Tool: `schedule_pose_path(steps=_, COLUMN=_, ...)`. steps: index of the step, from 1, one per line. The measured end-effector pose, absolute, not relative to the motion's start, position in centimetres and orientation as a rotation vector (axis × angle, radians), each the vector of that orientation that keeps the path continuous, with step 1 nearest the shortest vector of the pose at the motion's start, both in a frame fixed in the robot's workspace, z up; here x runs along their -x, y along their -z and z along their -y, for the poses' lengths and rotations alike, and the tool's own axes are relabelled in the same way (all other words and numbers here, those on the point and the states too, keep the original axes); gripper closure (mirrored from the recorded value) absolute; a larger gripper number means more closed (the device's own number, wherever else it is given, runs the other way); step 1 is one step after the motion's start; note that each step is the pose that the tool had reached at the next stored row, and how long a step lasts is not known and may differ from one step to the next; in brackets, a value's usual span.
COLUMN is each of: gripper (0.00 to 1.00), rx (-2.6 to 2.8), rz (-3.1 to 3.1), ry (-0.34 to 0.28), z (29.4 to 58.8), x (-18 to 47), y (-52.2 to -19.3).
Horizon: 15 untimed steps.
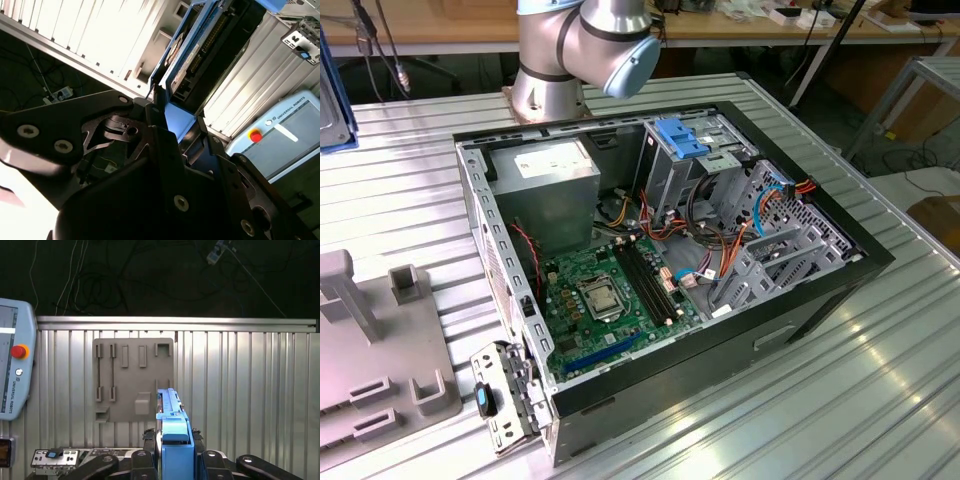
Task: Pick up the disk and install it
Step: 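Pick up the disk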
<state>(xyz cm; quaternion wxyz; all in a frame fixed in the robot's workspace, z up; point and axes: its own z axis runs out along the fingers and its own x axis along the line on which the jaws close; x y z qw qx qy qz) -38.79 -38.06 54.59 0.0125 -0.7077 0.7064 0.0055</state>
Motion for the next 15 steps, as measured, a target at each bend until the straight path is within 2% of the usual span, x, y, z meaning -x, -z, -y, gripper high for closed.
schedule_pose_path(steps=15, gripper=0.63, rx=2.206, rz=-2.202, ry=-0.017, z=38.1, x=35.8, y=-54.6)
